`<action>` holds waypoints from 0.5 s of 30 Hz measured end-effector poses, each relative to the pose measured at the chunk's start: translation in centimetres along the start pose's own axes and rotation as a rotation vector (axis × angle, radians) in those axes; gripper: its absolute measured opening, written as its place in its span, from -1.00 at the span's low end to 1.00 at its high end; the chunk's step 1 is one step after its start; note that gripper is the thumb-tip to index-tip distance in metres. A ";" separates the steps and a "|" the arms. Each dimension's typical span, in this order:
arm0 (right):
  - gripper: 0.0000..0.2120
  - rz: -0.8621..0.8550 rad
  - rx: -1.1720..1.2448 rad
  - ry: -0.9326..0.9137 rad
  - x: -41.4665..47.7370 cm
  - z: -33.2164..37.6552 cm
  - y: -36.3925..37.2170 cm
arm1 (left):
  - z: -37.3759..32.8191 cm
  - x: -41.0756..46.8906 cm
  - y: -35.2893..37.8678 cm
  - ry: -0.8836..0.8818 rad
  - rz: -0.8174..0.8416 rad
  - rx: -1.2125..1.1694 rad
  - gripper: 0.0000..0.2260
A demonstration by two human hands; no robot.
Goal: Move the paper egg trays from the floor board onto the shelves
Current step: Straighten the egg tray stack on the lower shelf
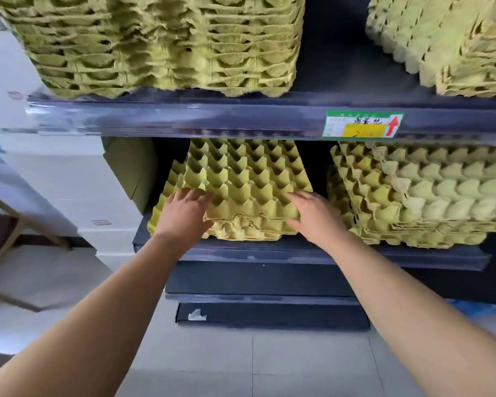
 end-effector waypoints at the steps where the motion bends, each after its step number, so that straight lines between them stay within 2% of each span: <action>1: -0.46 0.007 0.000 0.017 0.2 -0.2 0.5 | 0.2 0.3 0.5 0.015 0.010 0.001 -0.43; 6: -0.64 -0.010 0.042 0.044 1.0 -0.9 1.7 | 0.7 1.4 1.2 0.018 -0.025 -0.150 -0.52; 10: -0.65 -0.072 0.051 0.028 1.5 0.3 1.5 | 2.4 1.4 1.5 -0.037 -0.038 -0.186 -0.52; 15: -0.65 0.016 -0.011 -0.007 0.8 1.1 4.6 | 2.7 0.4 3.9 -0.044 0.041 -0.126 -0.54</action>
Point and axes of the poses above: each hand's wrist, its own x-axis towards the middle knuckle, its own y-axis out of the palm, z = x × y, the point moved 10 cm from there along x, towards the middle knuckle, and after that the axes turned 14 degrees about -z, right-handed, at the moved point
